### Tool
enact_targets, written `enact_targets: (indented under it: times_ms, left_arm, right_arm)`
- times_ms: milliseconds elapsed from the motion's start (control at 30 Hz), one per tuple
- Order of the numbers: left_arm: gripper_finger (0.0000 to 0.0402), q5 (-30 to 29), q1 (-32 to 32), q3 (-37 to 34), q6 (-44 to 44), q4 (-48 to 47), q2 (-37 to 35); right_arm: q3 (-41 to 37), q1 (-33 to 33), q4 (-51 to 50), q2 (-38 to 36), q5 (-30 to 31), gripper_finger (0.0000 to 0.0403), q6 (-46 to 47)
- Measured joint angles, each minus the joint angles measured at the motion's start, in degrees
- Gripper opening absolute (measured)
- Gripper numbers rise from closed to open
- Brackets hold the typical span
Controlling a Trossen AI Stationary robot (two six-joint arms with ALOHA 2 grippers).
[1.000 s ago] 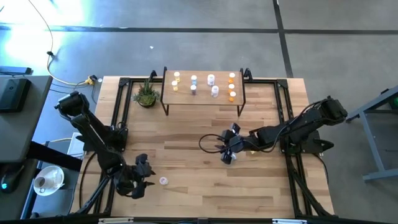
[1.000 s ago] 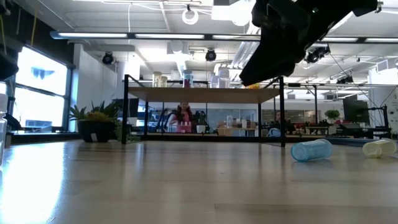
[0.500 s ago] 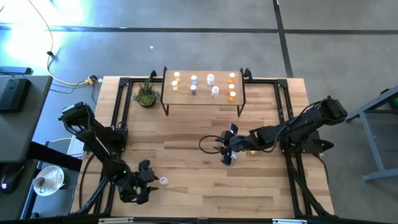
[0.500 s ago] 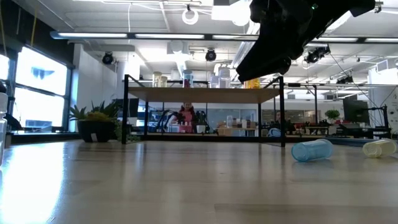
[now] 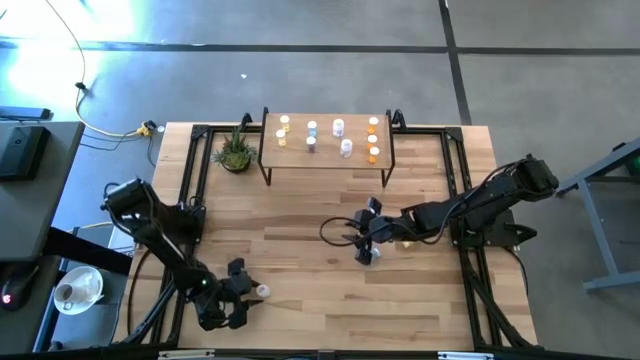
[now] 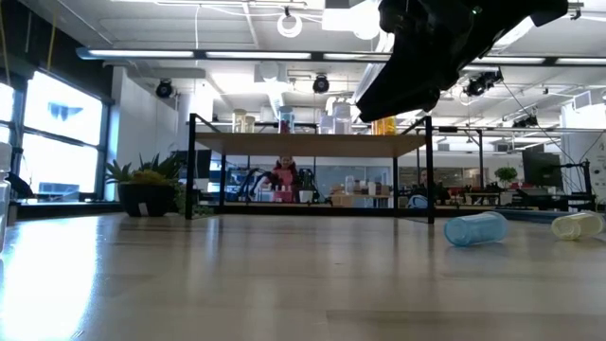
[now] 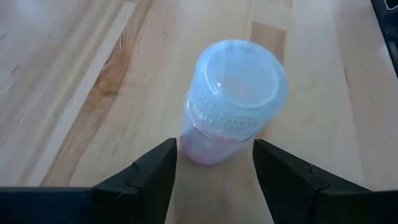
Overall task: Pick and place medicine bottles onto shelf by color
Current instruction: Put the transparent pill bottle on the shelf
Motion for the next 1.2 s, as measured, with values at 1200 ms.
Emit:
enact_targets:
  times_ms: [1200]
  left_arm:
    - [0.0149,-2.8,3.4,0.0,8.0,7.7,2.7]
  right_arm:
    - [0.0,0.0,4.1,0.0,-0.2,0.0161,-4.0]
